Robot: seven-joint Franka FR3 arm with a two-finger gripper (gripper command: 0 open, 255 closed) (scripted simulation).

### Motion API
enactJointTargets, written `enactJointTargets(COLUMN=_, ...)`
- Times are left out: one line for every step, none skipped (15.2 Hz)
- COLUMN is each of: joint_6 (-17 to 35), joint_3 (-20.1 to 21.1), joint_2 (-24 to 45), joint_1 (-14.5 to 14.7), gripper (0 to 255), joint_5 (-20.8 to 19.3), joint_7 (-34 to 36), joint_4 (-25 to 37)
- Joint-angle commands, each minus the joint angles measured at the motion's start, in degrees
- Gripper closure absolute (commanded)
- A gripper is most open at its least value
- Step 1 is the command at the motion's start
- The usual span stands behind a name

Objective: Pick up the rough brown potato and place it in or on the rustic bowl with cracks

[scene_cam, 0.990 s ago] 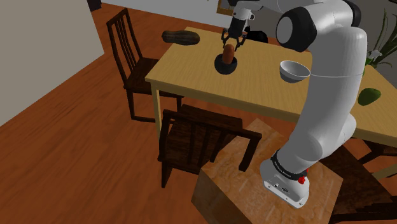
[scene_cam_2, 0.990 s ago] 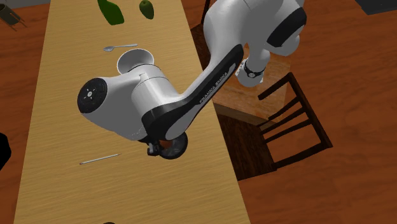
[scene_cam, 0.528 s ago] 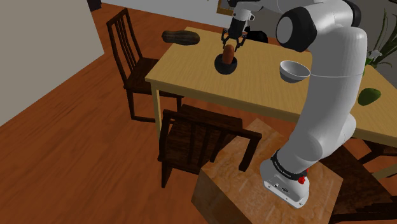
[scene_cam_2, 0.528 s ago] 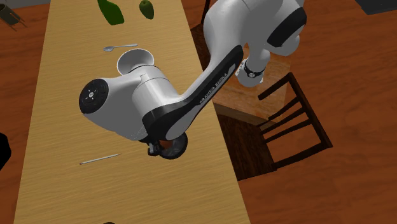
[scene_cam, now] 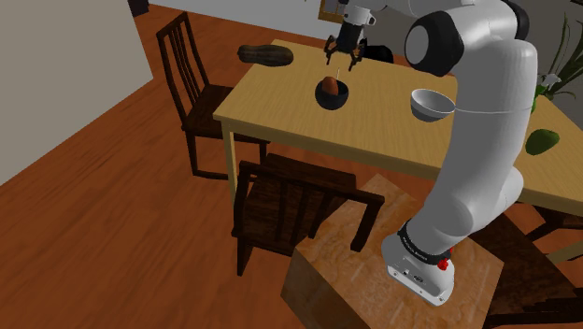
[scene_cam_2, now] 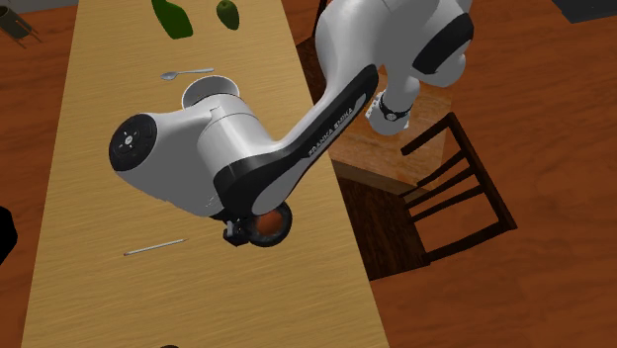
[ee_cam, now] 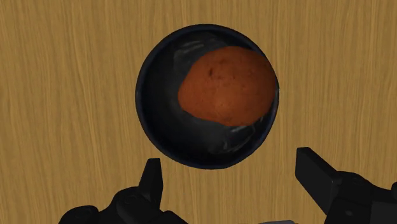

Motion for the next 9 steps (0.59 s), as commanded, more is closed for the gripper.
enactJointTargets(joint_6=-3.3, joint_3=-0.1, joint_2=0.2, joint_1=-0.6, gripper=0, joint_5=0.0, joint_7=0.3, joint_4=3.5)
enactJointTargets(joint_6=-5.1, joint_3=-0.1, joint_2=0.5, joint_1=-1.0, gripper=0, joint_5=0.0, joint_7=0.4, joint_4=5.6)
enactJointTargets(joint_6=-5.1, joint_3=-0.1, joint_2=0.5, joint_1=-1.0, gripper=0, joint_5=0.0, joint_7=0.4, joint_4=5.6)
enactJointTargets(joint_6=-5.0, joint_3=-0.1, joint_2=0.5, joint_1=-1.0, gripper=0, joint_5=0.0, joint_7=0.4, joint_4=5.5)
enactJointTargets(joint_6=-5.1, joint_3=-0.1, joint_2=0.5, joint_1=-1.0, gripper=0, joint_5=0.0, joint_7=0.4, joint_4=5.6)
enactJointTargets(joint_6=-5.1, joint_3=-0.1, joint_2=0.5, joint_1=-1.0, gripper=0, joint_5=0.0, joint_7=0.4, joint_4=5.6)
enactJointTargets(joint_6=-5.1, joint_3=-0.1, joint_2=0.5, joint_1=-1.0, gripper=0, joint_5=0.0, joint_7=0.4, joint_4=5.6)
enactJointTargets(joint_6=-5.1, joint_3=-0.1, joint_2=0.5, joint_1=-1.0, gripper=0, joint_5=0.0, joint_7=0.4, joint_4=5.6)
enactJointTargets(joint_6=-5.1, joint_3=-0.1, joint_2=0.5, joint_1=-1.0, gripper=0, joint_5=0.0, joint_7=0.4, joint_4=5.6)
